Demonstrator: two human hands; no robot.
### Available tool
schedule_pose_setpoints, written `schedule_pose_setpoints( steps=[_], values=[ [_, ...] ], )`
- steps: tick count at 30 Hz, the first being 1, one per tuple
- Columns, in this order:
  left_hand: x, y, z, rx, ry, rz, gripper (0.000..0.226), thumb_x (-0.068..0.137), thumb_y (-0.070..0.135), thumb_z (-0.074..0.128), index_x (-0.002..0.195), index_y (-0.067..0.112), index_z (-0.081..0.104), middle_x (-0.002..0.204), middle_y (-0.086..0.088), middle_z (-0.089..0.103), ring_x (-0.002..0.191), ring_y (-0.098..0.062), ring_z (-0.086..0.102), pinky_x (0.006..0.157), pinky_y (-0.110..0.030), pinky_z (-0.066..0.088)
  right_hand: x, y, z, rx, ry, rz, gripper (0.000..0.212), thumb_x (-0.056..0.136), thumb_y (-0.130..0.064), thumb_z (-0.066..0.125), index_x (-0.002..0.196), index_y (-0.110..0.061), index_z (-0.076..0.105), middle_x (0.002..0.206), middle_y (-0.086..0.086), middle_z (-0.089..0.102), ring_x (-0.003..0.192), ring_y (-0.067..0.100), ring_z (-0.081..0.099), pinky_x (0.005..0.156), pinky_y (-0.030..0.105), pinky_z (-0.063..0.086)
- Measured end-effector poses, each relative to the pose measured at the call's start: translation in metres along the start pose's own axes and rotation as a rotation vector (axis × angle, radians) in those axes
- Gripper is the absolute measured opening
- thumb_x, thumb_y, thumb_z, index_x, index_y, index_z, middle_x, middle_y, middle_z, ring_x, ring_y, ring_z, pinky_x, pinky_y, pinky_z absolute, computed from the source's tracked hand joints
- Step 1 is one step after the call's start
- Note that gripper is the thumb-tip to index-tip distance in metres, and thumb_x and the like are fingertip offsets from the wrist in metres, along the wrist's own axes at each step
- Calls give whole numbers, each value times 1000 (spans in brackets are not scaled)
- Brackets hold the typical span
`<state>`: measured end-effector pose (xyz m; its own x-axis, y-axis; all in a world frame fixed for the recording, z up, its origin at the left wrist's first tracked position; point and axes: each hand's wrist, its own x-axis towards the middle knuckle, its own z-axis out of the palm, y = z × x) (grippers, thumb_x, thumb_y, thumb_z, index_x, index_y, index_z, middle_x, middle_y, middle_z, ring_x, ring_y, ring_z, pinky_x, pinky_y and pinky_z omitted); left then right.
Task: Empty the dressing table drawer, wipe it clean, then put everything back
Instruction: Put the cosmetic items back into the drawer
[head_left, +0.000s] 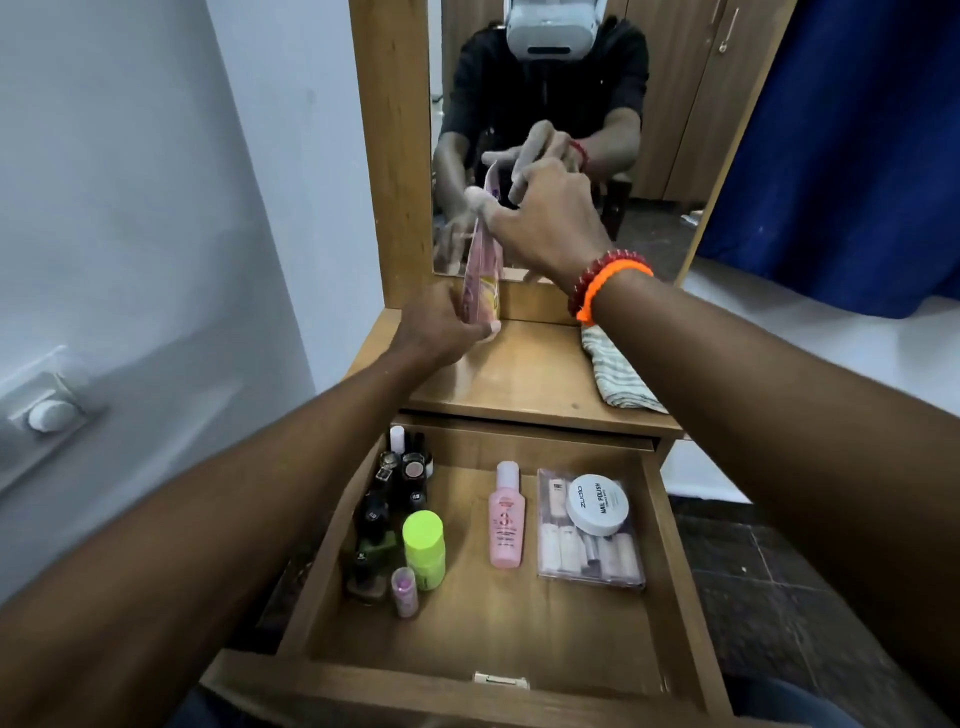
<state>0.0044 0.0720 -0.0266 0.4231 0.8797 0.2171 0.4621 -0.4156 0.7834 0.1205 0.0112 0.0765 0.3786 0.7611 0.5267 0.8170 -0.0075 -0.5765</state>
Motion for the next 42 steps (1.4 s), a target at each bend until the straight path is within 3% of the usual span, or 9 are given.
schedule_pose_setpoints(
  steps=[3, 6, 11, 14, 17, 22, 28, 37, 42],
  values=[
    [14, -7, 7, -58, -17, 33, 56, 78, 30, 84, 126, 11, 62, 113, -2, 72, 101, -18, 69, 85, -32, 57, 10, 4, 15, -9, -22, 27, 22, 85, -38, 71, 76, -17, 67, 86, 7, 71, 72, 23, 73, 63, 40, 64],
    [18, -9, 10, -82, -6, 67, 59, 77, 31, 85, 127, 12, 60, 113, 0, 70, 100, -15, 68, 79, -24, 55, 10, 10, 18, -19, -32, 74, 25, 80, -24, 66, 98, -7, 70, 93, 12, 71, 70, 25, 72, 56, 36, 64],
    [1, -14, -2, -73, -5, 134, 65, 74, 33, 87, 126, 11, 54, 115, 0, 64, 97, -13, 65, 73, -19, 53, -1, 18, -11, 84, -137, 142, 22, 81, -13, 66, 97, 1, 68, 85, 18, 73, 56, 25, 75, 43, 32, 59],
    [-21, -2, -24, 1, -41, 188, 64, 72, 38, 88, 124, 14, 59, 112, 1, 67, 97, -13, 66, 80, -27, 55, -25, 17, -45, 217, -246, 174, 19, 90, -4, 64, 103, 8, 68, 85, 24, 75, 66, 30, 77, 46, 31, 59],
    [-52, 15, -45, 59, -162, 269, 53, 74, 33, 87, 118, 16, 62, 107, 5, 68, 91, -6, 67, 74, -23, 54, -55, 24, -84, 334, -374, 188, 19, 94, -1, 66, 110, 10, 67, 94, 29, 74, 80, 36, 77, 50, 35, 62],
    [-119, 20, -58, 316, -395, 385, 55, 73, 51, 83, 118, 24, 65, 105, 10, 69, 93, -9, 64, 73, -24, 49, -119, 66, -118, 199, -632, 195, 31, 82, 1, 81, 110, -5, 70, 98, 15, 79, 93, 33, 77, 84, 52, 63],
    [-182, 9, -27, 524, -563, 421, 57, 77, 39, 82, 127, 22, 62, 114, 7, 67, 98, -9, 60, 82, -30, 53, -192, 85, -97, -183, -800, 65, 29, 71, -15, 89, 88, -25, 68, 90, -8, 67, 80, 9, 65, 63, 22, 48],
    [-207, 3, 7, 683, -654, 539, 11, 85, 16, 66, 94, 15, 73, 95, -5, 68, 89, -20, 63, 76, -39, 54, -250, 93, -65, -398, -838, -115, 25, 78, -17, 77, 76, -26, 54, 78, -13, 49, 69, 5, 48, 52, 19, 30],
    [-204, 1, 9, 542, -660, 515, 20, 85, 20, 75, 104, 12, 72, 105, -4, 68, 97, -16, 59, 80, -28, 50, -263, 105, -55, -441, -878, -206, 14, 90, -19, 70, 100, -21, 60, 106, 3, 63, 101, 23, 63, 70, 21, 41]
  ],
)
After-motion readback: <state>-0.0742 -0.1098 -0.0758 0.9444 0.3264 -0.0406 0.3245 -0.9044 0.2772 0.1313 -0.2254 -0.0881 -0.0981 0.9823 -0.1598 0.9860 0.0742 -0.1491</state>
